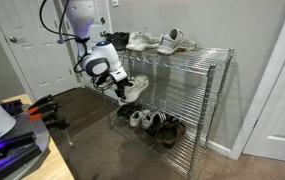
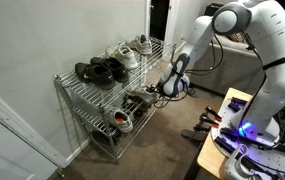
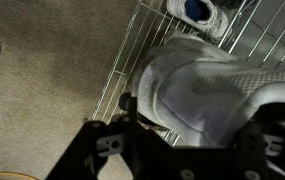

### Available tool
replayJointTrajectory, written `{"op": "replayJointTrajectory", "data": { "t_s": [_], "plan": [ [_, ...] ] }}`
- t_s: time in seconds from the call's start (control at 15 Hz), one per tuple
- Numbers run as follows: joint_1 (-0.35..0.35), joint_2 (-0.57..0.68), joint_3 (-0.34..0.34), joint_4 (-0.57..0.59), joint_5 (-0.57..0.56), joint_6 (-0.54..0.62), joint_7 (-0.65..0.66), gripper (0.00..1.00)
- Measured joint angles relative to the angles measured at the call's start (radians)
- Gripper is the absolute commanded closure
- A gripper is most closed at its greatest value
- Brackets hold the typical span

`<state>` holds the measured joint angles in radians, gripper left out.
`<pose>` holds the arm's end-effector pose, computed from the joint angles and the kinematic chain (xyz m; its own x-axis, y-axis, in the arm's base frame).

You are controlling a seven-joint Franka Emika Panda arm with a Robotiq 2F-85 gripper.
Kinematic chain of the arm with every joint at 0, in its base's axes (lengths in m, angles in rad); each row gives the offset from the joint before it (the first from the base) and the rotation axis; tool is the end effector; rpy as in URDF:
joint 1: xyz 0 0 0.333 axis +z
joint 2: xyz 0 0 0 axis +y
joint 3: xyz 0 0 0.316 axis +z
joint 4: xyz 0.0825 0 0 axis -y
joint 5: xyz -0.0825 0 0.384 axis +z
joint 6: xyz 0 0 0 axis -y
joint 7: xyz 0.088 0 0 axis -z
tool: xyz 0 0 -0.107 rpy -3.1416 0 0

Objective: Take the white shoe on the second shelf and put on the top shelf

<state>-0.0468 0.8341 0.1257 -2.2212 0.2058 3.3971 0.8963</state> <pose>0.5218 0.0242 0.0384 0.4498 -0.8860 0.1128 -0.8291 -0.4612 -0.3160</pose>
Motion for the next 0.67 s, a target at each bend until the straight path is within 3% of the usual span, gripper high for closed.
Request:
{"op": "replayJointTrajectory", "data": {
  "t_s": [0.47,0.67],
  "plan": [
    [0.002,0.000,-0.012,0.021,0.022,-0.058,-0.045,0.95],
    [0.040,-0.002,-0.055,0.016,0.054,-0.074,-0.069,0.97]
  ]
}}
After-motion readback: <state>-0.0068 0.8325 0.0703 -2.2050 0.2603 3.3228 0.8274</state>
